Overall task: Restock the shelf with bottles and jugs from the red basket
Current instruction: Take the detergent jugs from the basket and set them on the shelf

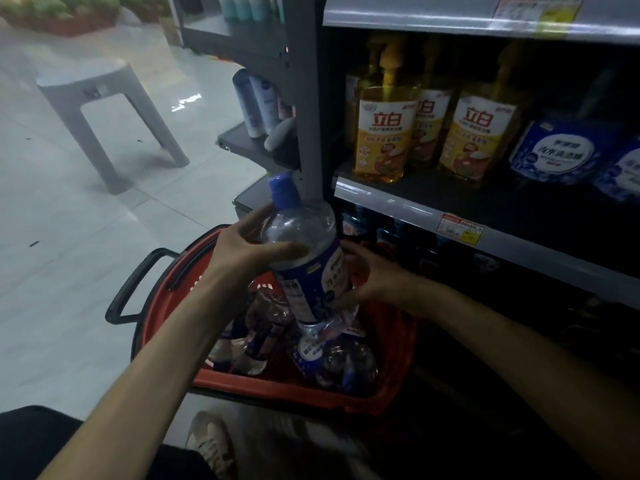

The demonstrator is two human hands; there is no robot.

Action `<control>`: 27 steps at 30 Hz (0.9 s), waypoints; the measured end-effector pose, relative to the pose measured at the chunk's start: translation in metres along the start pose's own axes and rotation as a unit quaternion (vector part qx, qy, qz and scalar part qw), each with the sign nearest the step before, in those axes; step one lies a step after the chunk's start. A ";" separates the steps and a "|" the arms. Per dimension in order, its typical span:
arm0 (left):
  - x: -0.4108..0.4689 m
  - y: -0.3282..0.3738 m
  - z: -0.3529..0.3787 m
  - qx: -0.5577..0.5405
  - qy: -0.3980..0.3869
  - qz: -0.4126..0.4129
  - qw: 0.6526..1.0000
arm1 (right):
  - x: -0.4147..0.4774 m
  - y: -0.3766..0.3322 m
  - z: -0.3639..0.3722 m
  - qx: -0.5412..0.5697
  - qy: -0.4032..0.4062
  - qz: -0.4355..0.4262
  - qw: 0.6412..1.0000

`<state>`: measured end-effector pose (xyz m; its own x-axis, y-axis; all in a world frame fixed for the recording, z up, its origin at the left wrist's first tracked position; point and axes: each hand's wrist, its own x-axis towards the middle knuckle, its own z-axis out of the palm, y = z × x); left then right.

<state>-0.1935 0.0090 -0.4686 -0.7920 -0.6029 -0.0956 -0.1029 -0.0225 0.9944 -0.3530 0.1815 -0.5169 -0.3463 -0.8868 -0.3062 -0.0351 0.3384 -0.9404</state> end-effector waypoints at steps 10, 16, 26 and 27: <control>-0.009 0.005 0.064 0.004 -0.124 0.013 0.992 | -0.051 0.039 0.035 0.239 0.074 -0.010 0.968; -0.011 0.017 0.115 -0.010 -0.140 0.057 0.988 | -0.090 0.029 0.002 0.251 0.139 -0.021 0.958; -0.026 -0.014 0.178 0.149 -0.208 0.009 0.967 | -0.141 0.064 -0.030 0.324 0.223 0.015 0.919; -0.030 -0.019 0.184 0.158 -0.209 0.012 0.965 | -0.148 0.069 -0.032 0.323 0.227 0.018 0.919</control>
<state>-0.2786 0.1743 -0.4928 -0.9632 -0.2245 -0.1480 -0.2077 0.2712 0.9399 -0.3345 0.3461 -0.5313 -0.6975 -0.6058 -0.3828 0.4960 -0.0226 -0.8680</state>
